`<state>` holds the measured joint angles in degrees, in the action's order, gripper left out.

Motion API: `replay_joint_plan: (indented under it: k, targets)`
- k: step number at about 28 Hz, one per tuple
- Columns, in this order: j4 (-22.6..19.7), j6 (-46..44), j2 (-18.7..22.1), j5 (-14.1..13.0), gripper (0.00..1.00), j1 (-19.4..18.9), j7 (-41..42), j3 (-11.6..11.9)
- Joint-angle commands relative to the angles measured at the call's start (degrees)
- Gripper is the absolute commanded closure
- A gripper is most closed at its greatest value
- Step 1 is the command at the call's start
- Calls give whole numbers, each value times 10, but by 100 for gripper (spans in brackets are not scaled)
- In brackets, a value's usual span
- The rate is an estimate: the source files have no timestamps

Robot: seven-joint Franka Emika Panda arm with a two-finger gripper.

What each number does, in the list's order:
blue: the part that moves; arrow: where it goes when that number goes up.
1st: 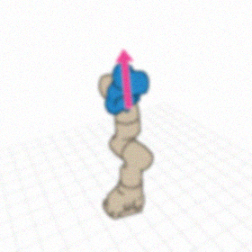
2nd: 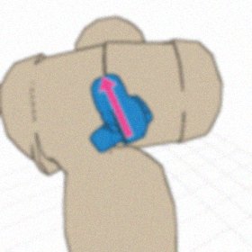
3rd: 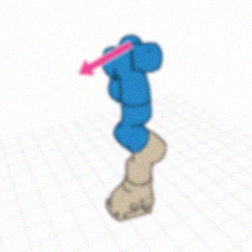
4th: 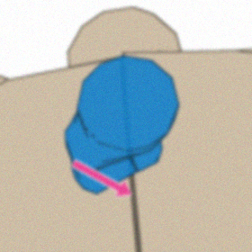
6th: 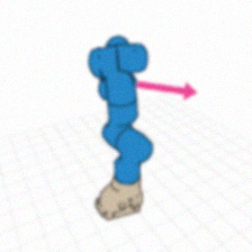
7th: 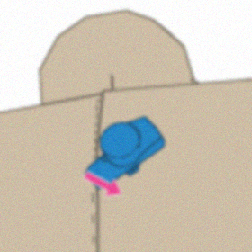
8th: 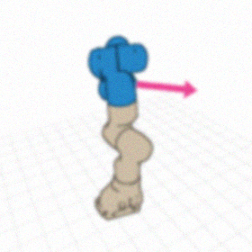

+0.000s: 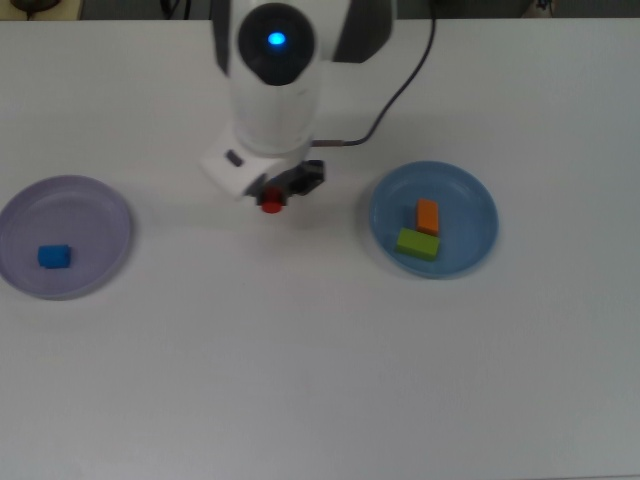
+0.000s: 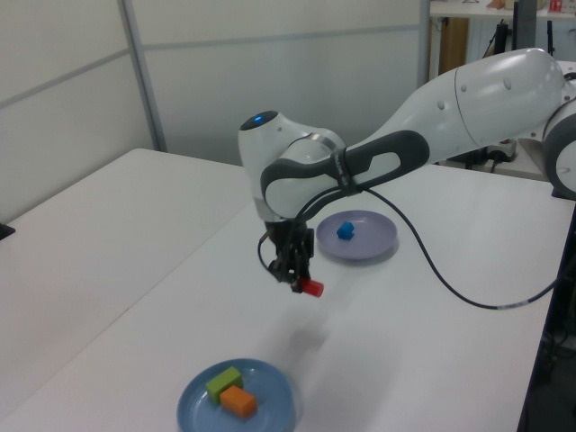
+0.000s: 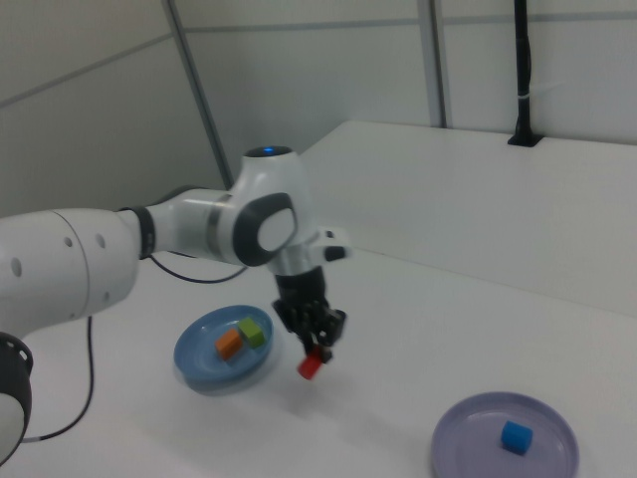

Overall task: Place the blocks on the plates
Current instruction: 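Carry the red block onto the lavender plate beside the blue cube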

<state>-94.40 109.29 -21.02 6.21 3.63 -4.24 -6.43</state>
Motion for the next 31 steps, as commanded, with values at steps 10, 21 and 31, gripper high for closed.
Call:
replay_joint_plan:
  k: [10, 21, 31]
  targets:
    - [11, 72, -37, 1, 100, 161, 169, 42]
    - [39, 161, -100, 0, 100, 176, 168, 43]
    - [39, 165, -101, 9, 0, 175, 163, 43]
